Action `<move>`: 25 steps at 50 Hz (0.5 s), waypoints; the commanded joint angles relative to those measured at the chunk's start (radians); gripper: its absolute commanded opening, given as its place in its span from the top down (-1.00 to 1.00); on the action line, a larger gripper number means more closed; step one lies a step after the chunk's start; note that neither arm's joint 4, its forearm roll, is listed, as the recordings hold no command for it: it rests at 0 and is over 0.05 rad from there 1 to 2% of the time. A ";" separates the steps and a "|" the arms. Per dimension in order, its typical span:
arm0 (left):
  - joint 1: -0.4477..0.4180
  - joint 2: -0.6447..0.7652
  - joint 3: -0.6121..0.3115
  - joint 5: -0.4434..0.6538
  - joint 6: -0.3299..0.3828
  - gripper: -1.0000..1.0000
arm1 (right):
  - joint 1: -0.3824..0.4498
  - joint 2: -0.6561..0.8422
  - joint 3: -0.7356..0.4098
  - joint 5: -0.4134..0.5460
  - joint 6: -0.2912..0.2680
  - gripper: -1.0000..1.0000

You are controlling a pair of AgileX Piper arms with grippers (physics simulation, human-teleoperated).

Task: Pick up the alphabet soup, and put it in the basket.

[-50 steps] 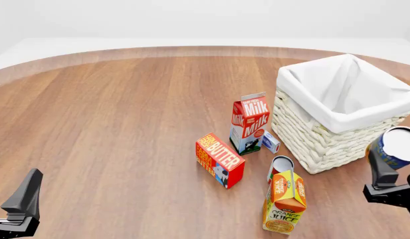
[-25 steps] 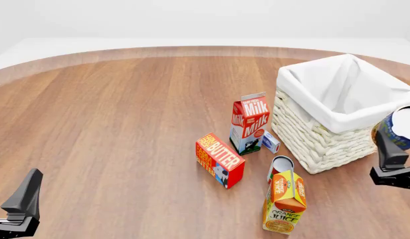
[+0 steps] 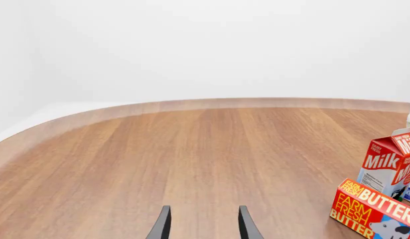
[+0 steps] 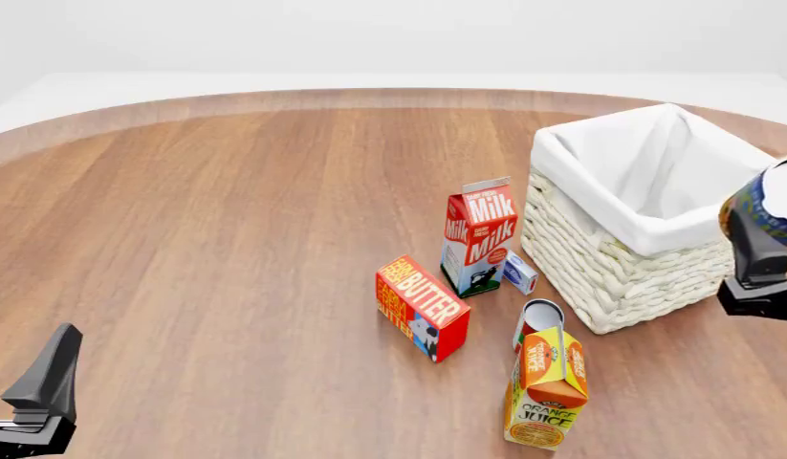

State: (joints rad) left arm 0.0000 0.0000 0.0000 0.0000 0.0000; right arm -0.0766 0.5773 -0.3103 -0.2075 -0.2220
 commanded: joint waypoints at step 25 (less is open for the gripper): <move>0.000 0.000 0.000 0.000 0.000 -1.00 | 0.016 0.090 -0.181 0.039 0.044 1.00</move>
State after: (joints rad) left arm 0.0000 0.0000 0.0000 0.0000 0.0000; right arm -0.0643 0.6371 -0.4384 -0.1721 -0.2025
